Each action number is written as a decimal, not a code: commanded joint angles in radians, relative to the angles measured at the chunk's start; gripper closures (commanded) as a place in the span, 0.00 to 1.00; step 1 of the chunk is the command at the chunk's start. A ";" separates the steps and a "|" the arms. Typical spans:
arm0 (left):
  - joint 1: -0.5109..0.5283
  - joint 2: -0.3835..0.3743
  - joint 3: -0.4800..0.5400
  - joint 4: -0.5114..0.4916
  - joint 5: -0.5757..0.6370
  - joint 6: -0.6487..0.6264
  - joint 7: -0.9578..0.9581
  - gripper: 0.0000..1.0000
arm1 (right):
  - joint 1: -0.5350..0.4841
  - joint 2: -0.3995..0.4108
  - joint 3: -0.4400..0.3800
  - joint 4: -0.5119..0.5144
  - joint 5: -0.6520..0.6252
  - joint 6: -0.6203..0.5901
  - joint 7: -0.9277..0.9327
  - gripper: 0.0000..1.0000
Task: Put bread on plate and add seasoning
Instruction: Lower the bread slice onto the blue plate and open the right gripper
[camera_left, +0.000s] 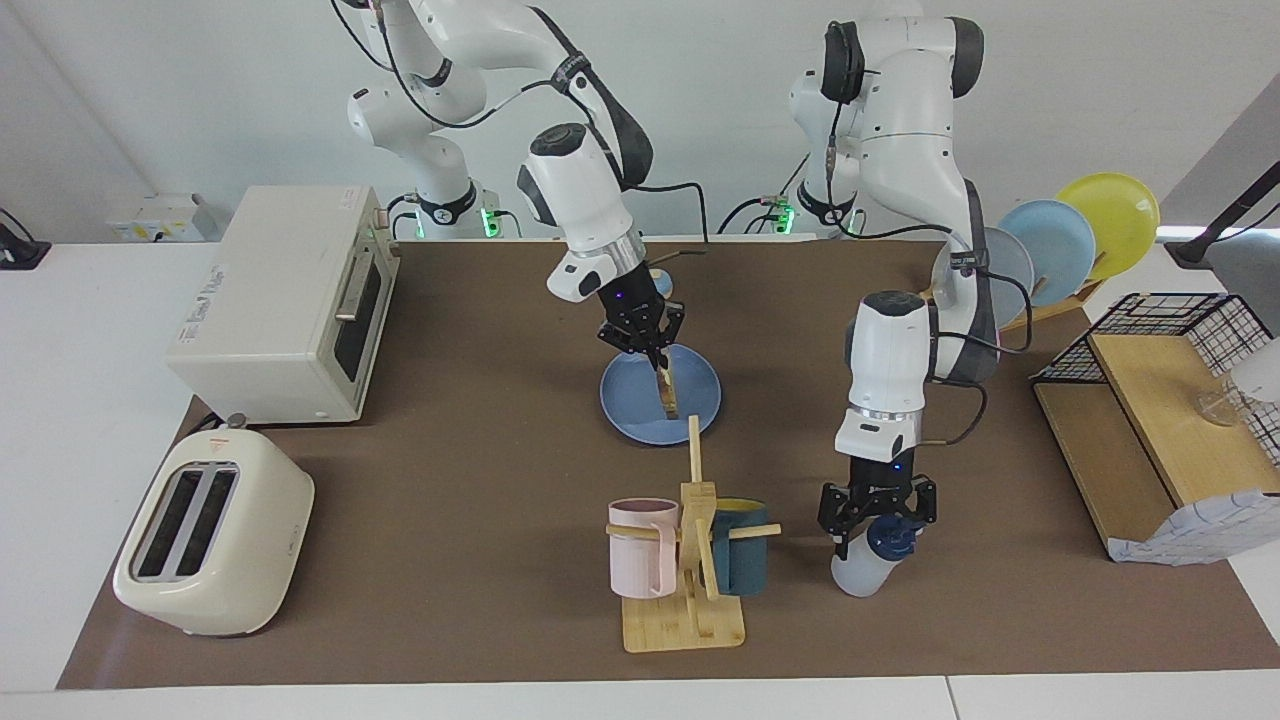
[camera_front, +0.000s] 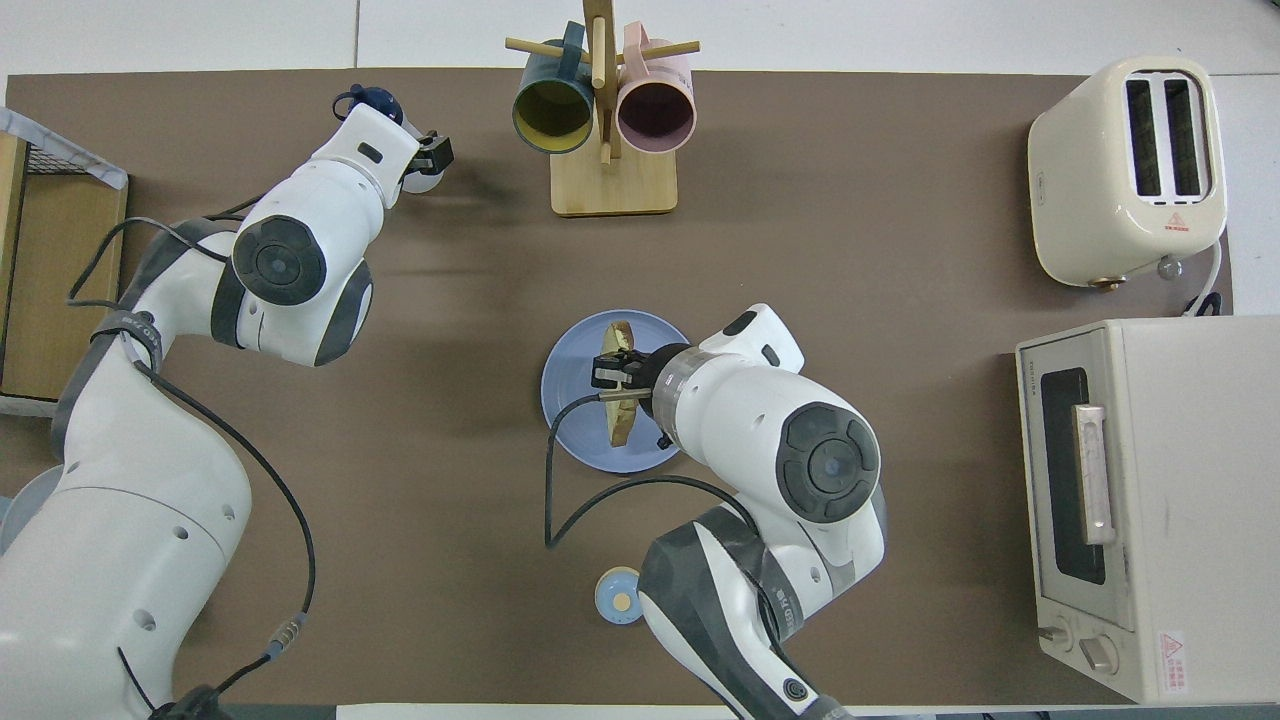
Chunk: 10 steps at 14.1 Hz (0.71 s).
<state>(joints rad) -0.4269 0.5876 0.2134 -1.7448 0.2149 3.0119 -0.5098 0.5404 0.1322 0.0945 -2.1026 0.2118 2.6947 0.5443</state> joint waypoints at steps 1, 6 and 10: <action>0.004 0.029 0.000 0.028 0.011 0.018 -0.016 0.00 | -0.013 -0.043 -0.002 -0.069 0.020 0.020 0.017 1.00; 0.000 0.032 -0.002 0.028 0.009 0.018 -0.016 0.00 | -0.036 -0.057 -0.002 -0.105 0.020 0.022 0.013 1.00; 0.005 0.032 -0.003 0.024 0.004 0.024 -0.013 1.00 | -0.056 -0.052 -0.004 -0.091 0.018 0.022 -0.056 0.00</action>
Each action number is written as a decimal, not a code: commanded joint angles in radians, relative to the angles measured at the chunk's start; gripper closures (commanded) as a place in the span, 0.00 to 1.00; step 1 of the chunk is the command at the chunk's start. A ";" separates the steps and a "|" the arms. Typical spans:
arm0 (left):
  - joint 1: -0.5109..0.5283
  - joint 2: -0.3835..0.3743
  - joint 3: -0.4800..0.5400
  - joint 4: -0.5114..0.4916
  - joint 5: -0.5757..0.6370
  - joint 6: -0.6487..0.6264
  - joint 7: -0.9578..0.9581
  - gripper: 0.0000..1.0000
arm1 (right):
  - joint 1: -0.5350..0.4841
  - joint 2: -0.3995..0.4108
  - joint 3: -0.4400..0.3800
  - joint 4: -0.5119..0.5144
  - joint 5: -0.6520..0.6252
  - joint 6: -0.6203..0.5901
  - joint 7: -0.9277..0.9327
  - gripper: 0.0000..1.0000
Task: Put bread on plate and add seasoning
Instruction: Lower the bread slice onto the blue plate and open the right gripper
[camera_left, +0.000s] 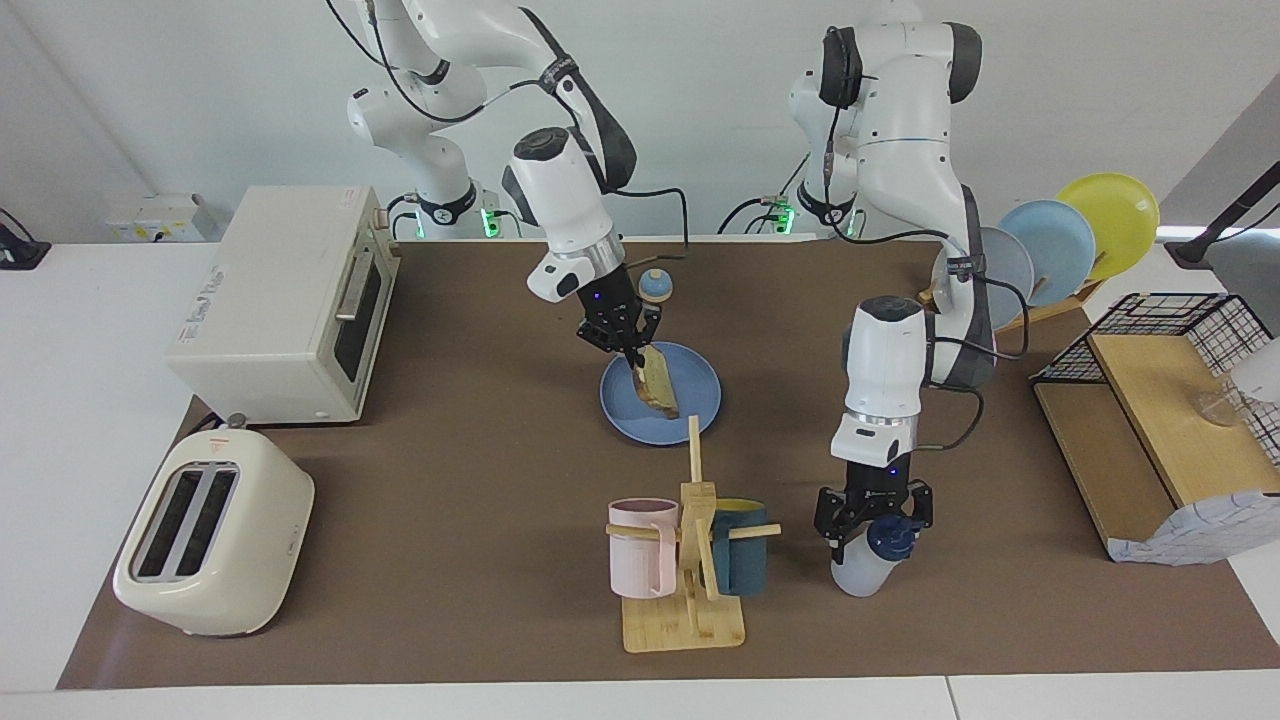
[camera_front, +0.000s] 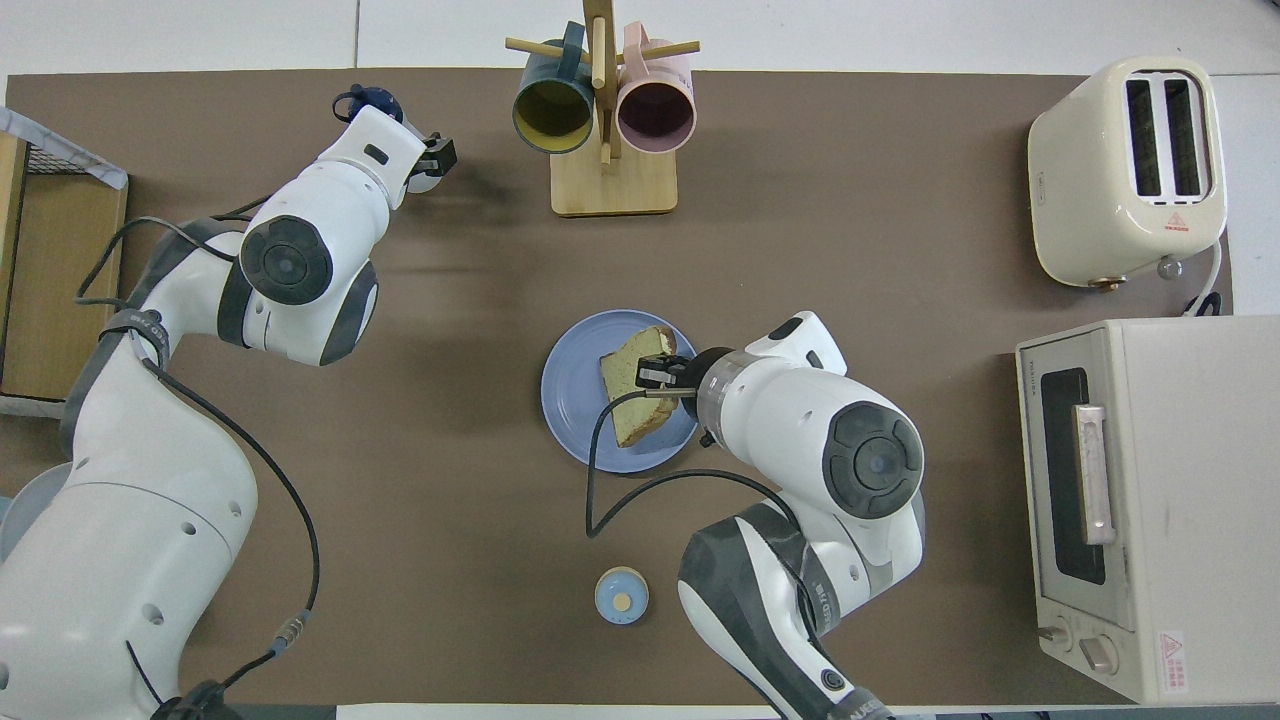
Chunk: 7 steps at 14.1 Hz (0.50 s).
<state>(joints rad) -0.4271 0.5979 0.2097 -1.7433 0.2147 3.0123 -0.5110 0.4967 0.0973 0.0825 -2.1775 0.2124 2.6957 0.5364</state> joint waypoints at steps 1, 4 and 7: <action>0.013 0.023 0.000 0.021 0.006 0.036 -0.009 1.00 | -0.023 -0.011 0.006 0.002 0.018 0.012 -0.073 0.00; 0.025 0.028 -0.003 0.013 0.006 0.077 -0.008 1.00 | -0.061 -0.008 0.005 0.018 0.008 0.004 -0.098 0.00; 0.025 0.025 -0.003 0.018 0.006 0.073 -0.011 1.00 | -0.072 -0.005 0.005 0.033 0.004 0.003 -0.101 0.00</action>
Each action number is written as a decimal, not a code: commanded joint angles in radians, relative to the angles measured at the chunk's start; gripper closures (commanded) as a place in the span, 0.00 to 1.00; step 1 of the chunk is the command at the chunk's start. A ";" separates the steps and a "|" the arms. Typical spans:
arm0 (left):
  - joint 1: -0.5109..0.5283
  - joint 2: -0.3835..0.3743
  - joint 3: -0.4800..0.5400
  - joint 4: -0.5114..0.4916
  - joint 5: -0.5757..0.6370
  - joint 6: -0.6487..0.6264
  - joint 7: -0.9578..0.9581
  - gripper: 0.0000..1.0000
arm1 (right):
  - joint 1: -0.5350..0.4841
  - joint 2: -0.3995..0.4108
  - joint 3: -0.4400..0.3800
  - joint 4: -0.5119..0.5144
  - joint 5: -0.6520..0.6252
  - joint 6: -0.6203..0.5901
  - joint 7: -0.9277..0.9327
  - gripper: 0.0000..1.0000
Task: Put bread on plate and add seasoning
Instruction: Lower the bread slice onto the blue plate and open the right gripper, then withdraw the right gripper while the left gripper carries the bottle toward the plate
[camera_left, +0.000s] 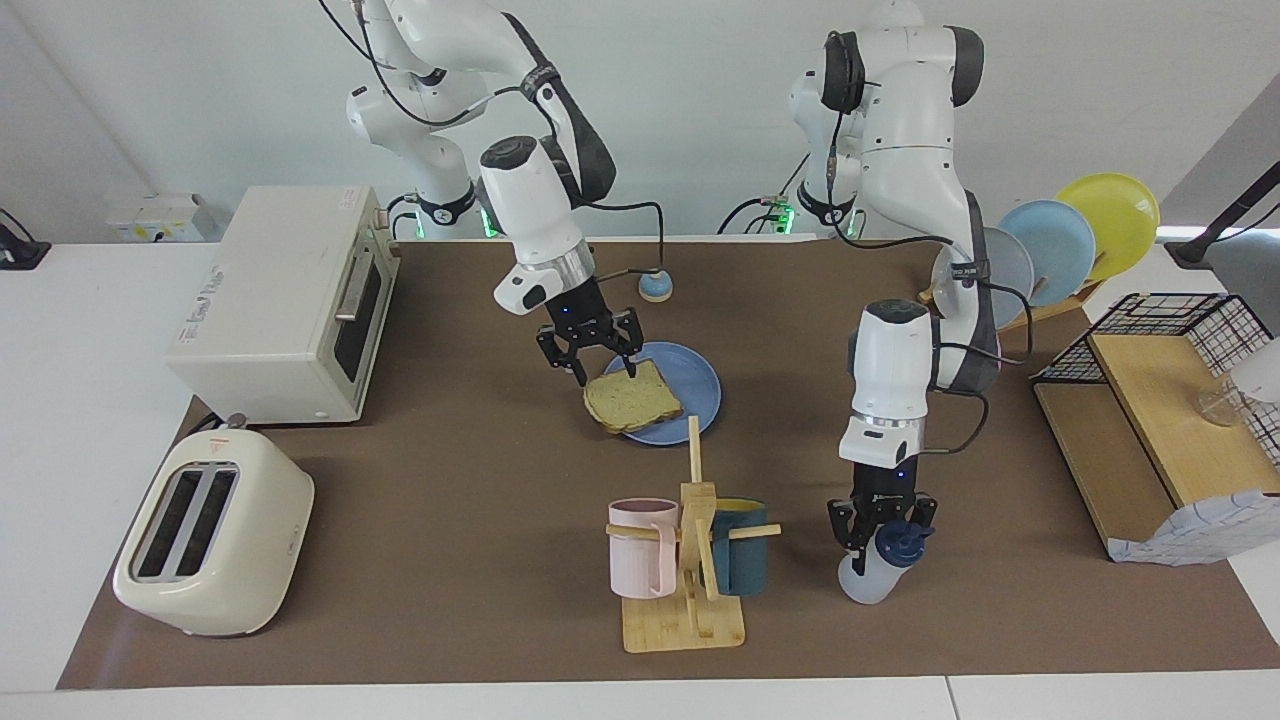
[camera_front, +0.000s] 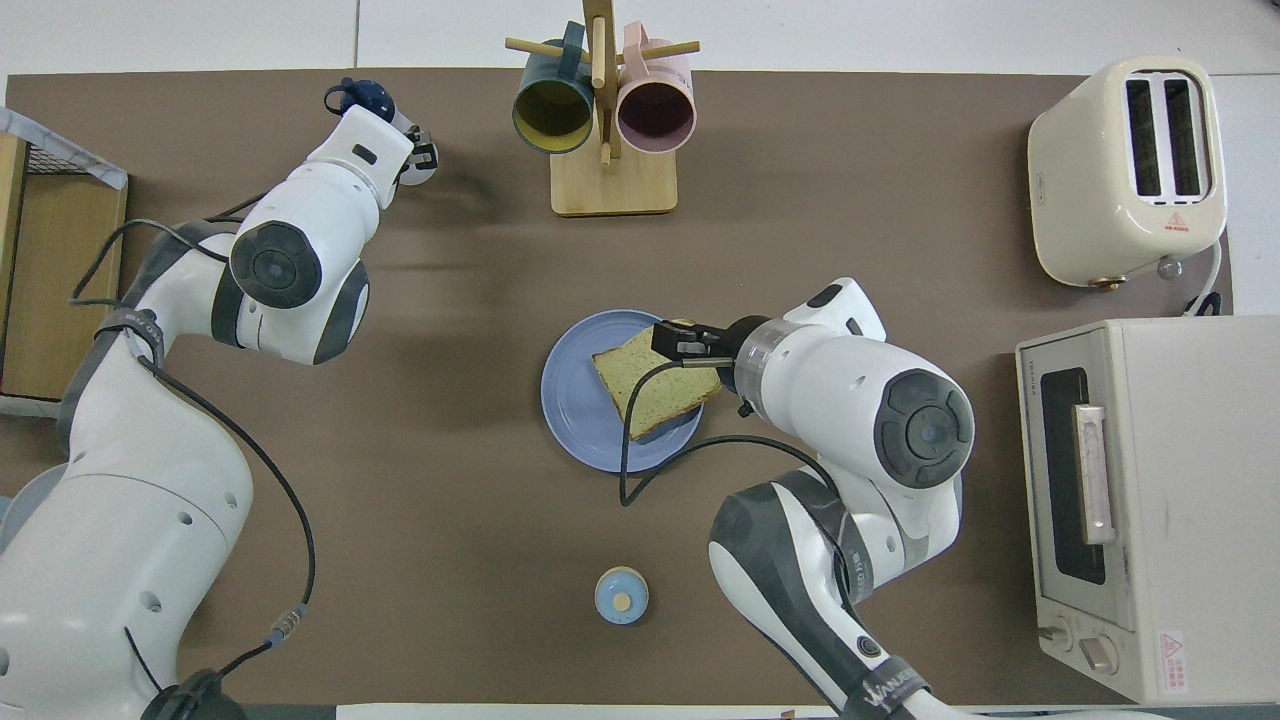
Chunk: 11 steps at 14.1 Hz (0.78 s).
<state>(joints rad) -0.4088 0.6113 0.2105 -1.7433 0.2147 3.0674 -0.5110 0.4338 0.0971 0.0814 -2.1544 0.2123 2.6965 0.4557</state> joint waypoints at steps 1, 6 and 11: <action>0.004 0.002 -0.003 0.018 0.006 0.011 -0.004 1.00 | -0.015 -0.003 0.006 0.019 0.001 -0.001 -0.020 0.00; -0.021 -0.176 -0.002 -0.114 0.017 -0.095 0.228 1.00 | -0.128 0.058 0.003 0.305 -0.106 -0.345 -0.112 0.00; -0.097 -0.474 -0.054 -0.232 0.012 -0.521 0.565 1.00 | -0.263 0.038 0.000 0.505 -0.239 -0.771 -0.303 0.00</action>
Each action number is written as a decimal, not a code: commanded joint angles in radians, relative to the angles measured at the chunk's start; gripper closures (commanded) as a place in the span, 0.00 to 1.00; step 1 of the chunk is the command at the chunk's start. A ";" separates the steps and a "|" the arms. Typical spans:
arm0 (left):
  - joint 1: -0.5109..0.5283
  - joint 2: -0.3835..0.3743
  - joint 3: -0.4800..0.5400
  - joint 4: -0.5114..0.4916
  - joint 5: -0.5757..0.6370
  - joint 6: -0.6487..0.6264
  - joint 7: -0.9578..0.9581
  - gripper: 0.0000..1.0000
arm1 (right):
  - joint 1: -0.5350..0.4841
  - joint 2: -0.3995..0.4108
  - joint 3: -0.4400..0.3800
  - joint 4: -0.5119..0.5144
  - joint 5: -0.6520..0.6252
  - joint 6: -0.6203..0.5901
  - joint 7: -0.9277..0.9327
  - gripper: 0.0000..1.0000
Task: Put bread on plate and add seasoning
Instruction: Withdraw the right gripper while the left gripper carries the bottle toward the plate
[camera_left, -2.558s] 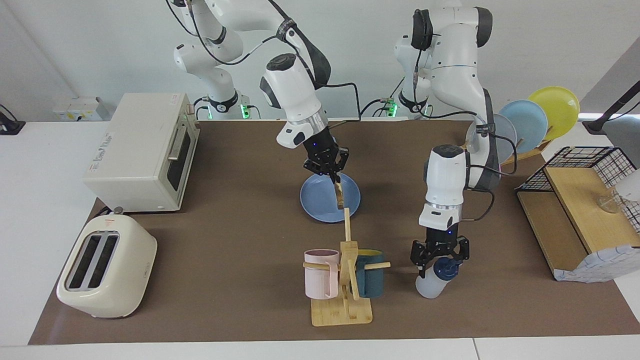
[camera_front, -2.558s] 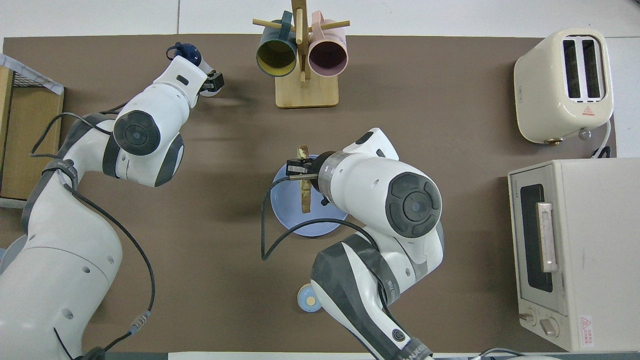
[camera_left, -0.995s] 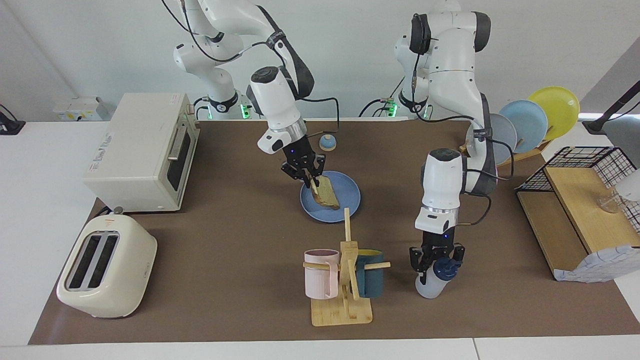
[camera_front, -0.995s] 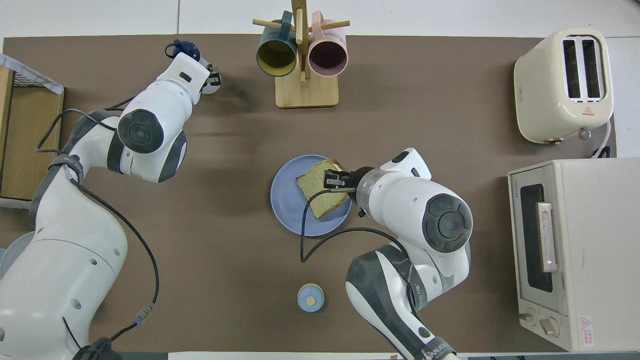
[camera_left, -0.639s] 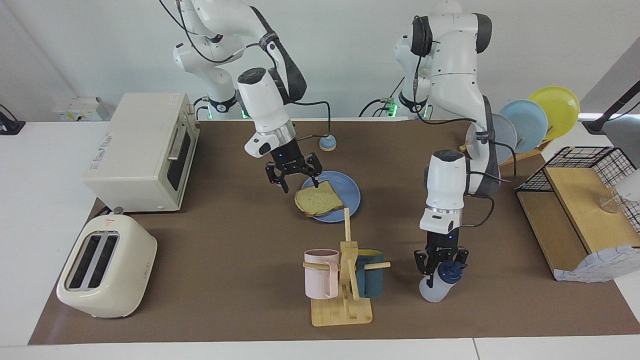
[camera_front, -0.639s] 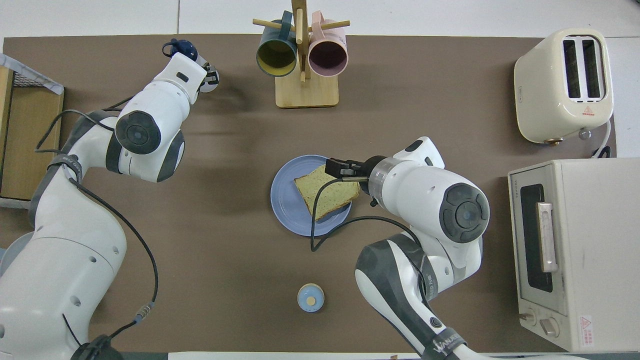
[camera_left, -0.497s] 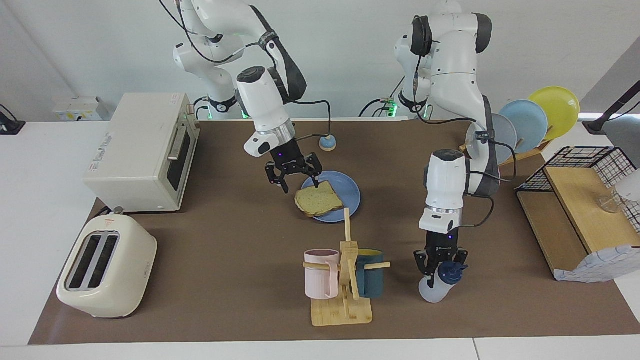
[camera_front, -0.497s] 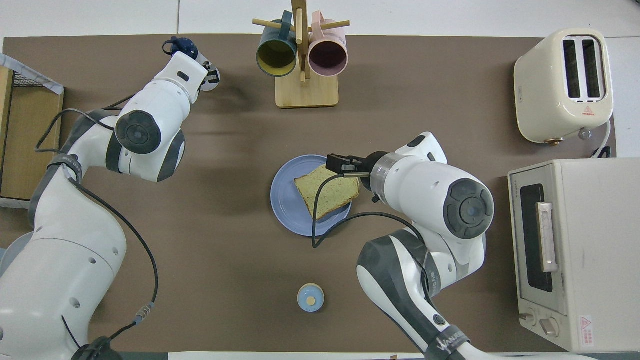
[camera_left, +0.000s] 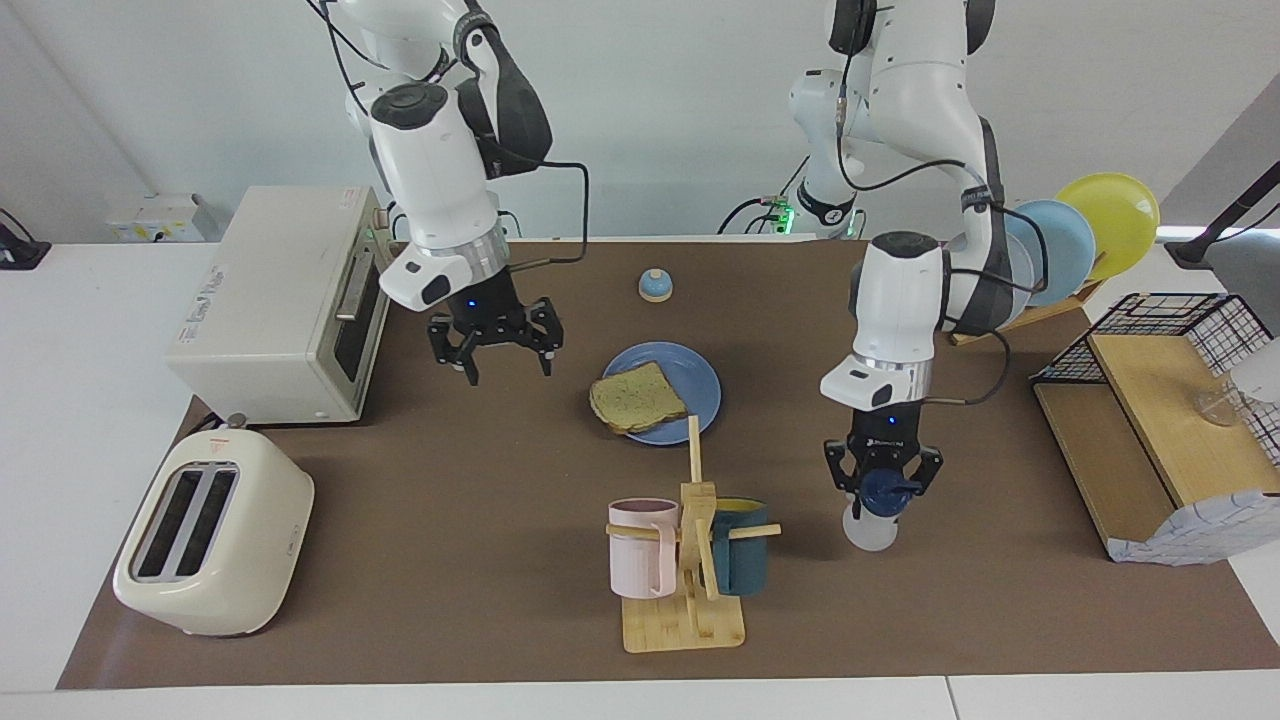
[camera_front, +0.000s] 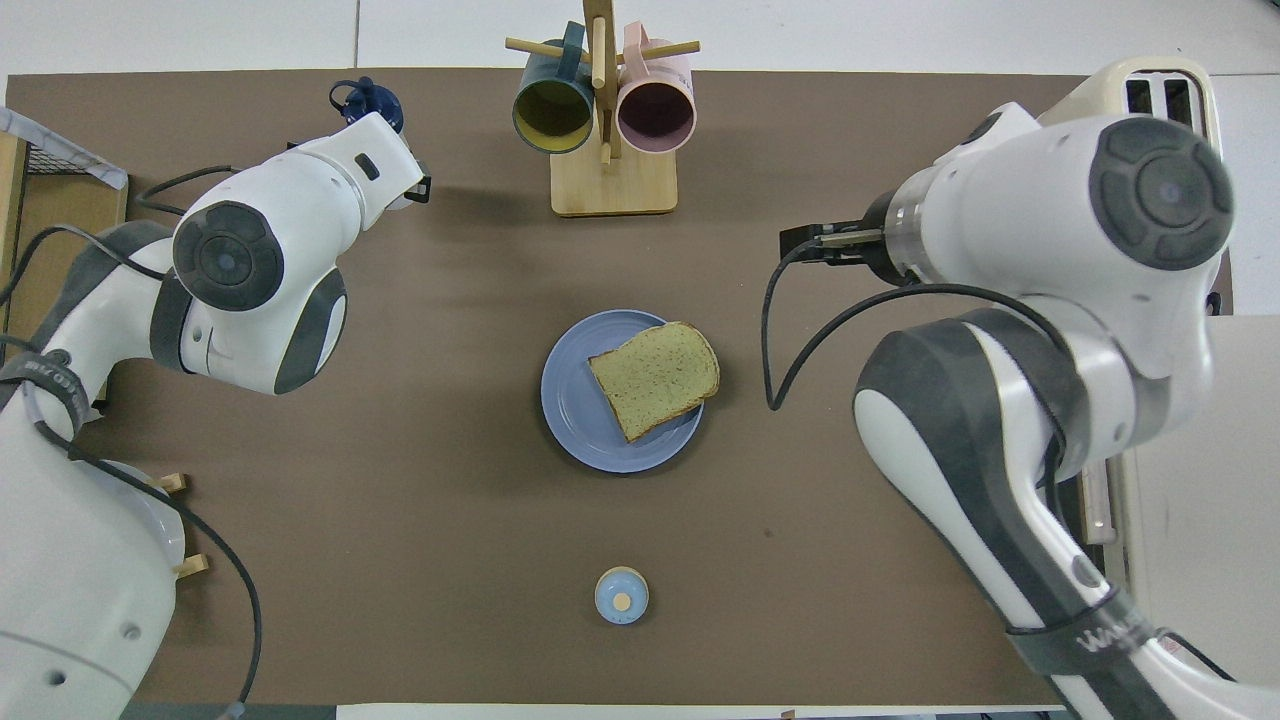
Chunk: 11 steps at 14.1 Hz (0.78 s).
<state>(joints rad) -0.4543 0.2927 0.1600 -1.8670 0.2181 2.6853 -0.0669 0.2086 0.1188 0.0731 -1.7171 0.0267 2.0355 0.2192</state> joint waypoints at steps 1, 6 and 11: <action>-0.084 -0.208 -0.004 -0.116 0.004 -0.245 0.195 1.00 | -0.054 -0.005 0.008 0.082 -0.082 -0.173 -0.098 0.00; -0.201 -0.395 -0.004 -0.119 -0.190 -0.692 0.677 1.00 | -0.135 -0.085 0.007 0.079 -0.110 -0.386 -0.158 0.00; -0.294 -0.481 -0.004 -0.135 -0.286 -0.854 0.768 1.00 | -0.178 -0.151 -0.001 0.034 -0.097 -0.437 -0.181 0.00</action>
<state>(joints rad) -0.7015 -0.1331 0.1415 -1.9574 -0.0368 1.8480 0.6752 0.0401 0.0211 0.0664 -1.6353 -0.0683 1.6045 0.0560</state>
